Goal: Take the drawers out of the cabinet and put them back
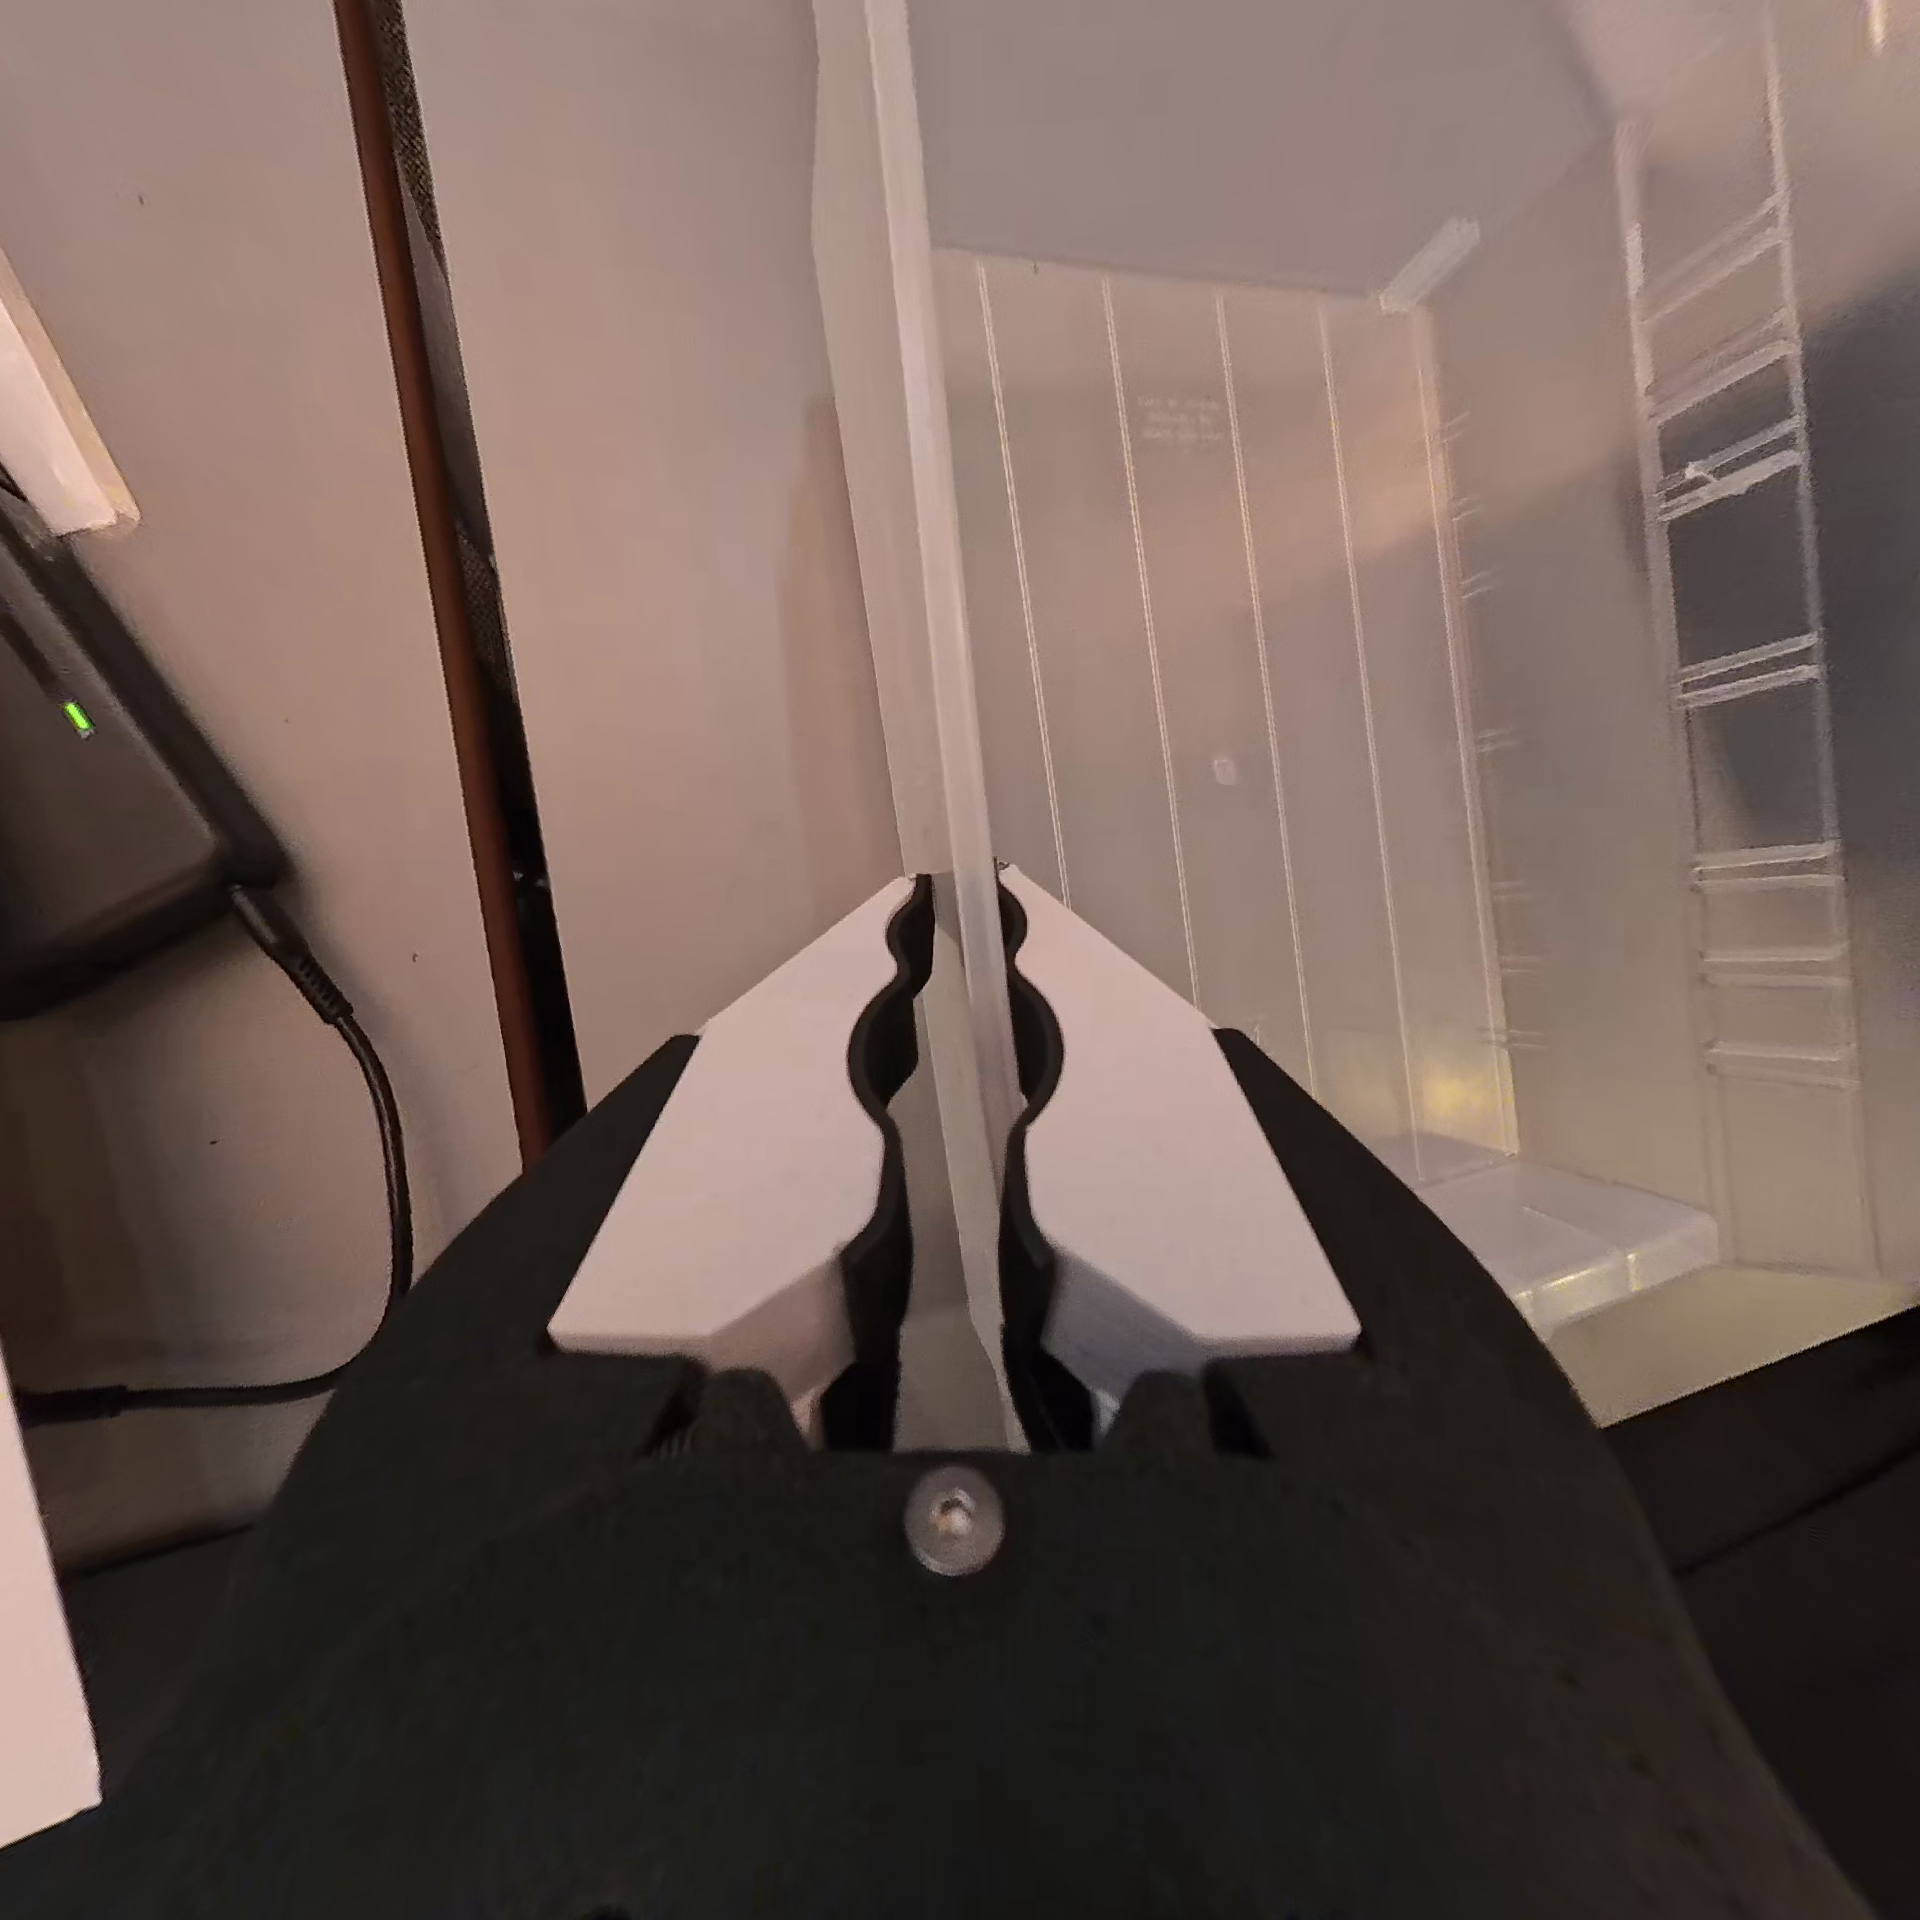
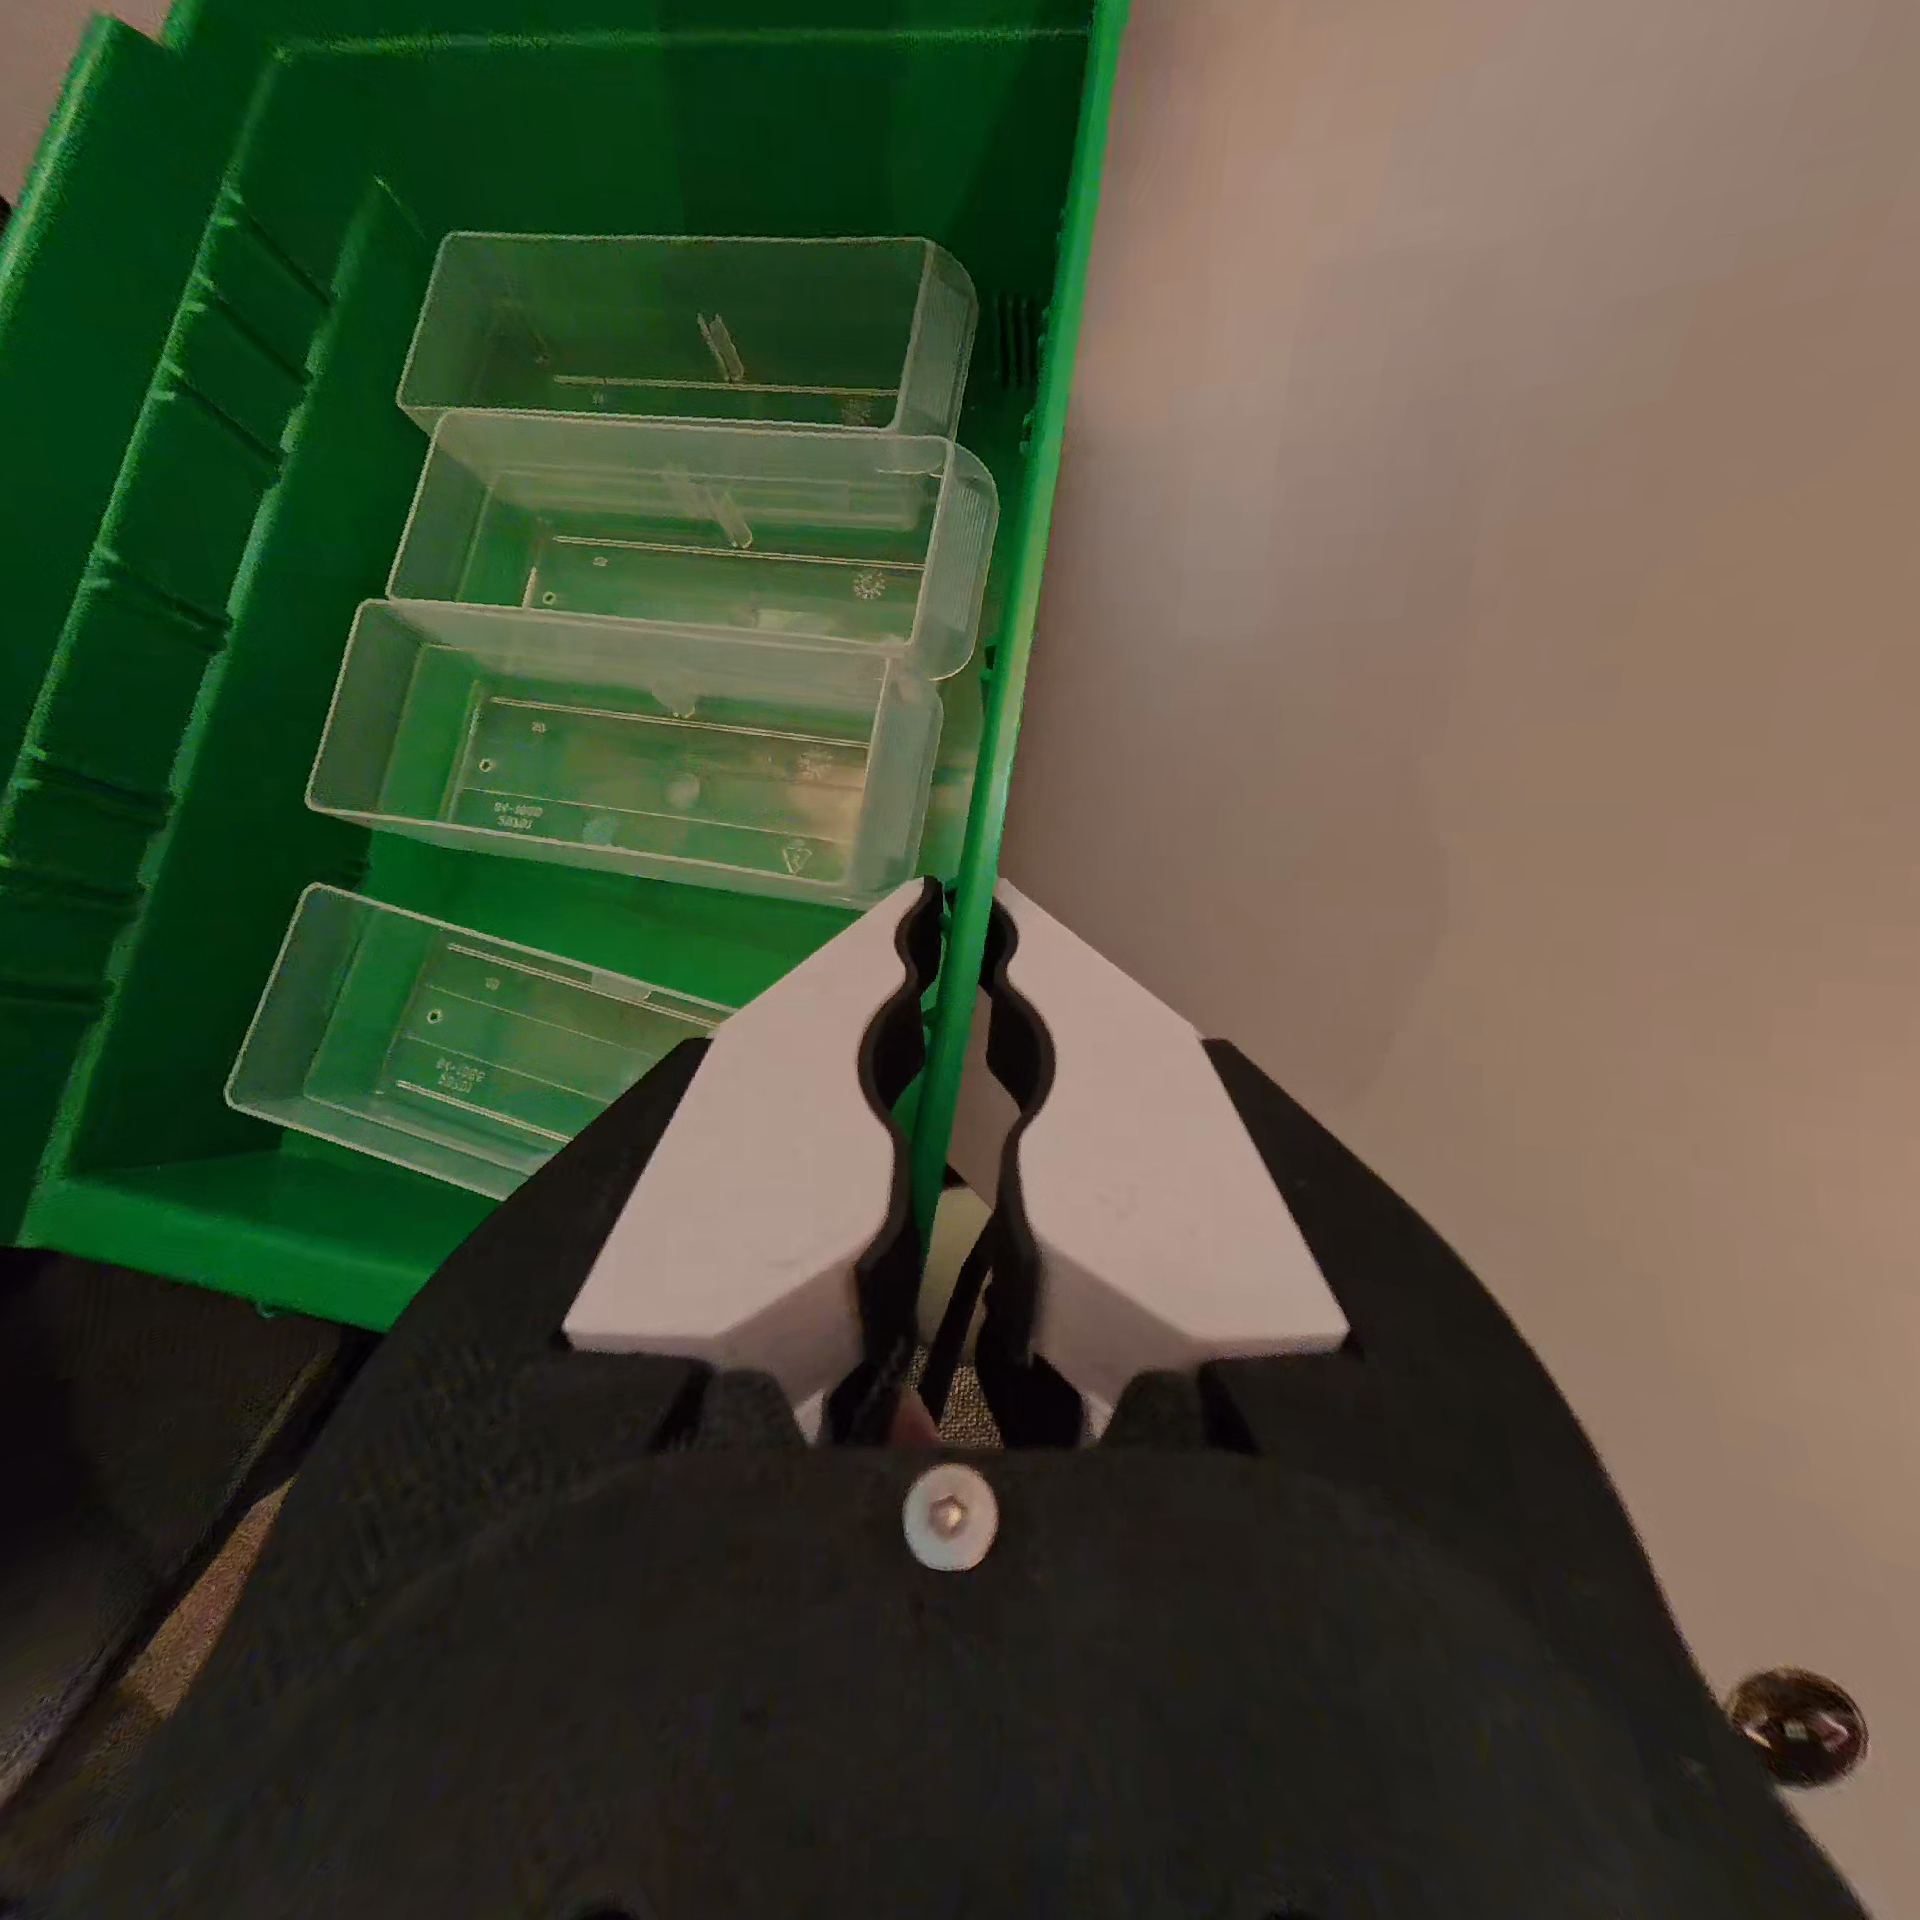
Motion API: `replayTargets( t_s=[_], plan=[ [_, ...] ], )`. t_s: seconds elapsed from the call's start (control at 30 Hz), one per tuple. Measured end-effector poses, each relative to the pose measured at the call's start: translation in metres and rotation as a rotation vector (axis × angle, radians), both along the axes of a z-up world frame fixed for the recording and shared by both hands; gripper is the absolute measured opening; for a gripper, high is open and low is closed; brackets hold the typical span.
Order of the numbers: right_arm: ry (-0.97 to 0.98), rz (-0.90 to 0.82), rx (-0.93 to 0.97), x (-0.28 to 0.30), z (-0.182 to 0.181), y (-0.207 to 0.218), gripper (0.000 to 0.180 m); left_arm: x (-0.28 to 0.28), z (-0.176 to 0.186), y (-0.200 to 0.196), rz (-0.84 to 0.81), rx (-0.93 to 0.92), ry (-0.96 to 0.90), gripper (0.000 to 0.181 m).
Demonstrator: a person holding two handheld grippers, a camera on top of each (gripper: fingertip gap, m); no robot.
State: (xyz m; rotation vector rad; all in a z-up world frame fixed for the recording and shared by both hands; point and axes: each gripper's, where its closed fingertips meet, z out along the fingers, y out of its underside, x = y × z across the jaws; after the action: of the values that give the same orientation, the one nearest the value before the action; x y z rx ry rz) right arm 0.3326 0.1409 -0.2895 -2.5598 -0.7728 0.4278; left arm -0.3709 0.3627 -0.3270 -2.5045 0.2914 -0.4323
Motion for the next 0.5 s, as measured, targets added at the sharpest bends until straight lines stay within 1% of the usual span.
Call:
replayTargets(
  t_s=[0.17,0.33,0.5],
  plan=[
    [0.001,0.084,0.012,-0.036,-0.002,-0.006,0.003,-0.002,0.014,0.002,0.009,0.047,-0.006,0.007],
    [0.022,0.178,-0.004,-0.066,-0.002,-0.003,0.002,0.001,0.029,0.004,0.014,0.094,-0.028,0.007],
    [0.035,0.262,0.0,-0.103,-0.003,0.0,0.003,-0.001,0.037,0.005,0.023,0.117,-0.041,0.007]
  ],
)
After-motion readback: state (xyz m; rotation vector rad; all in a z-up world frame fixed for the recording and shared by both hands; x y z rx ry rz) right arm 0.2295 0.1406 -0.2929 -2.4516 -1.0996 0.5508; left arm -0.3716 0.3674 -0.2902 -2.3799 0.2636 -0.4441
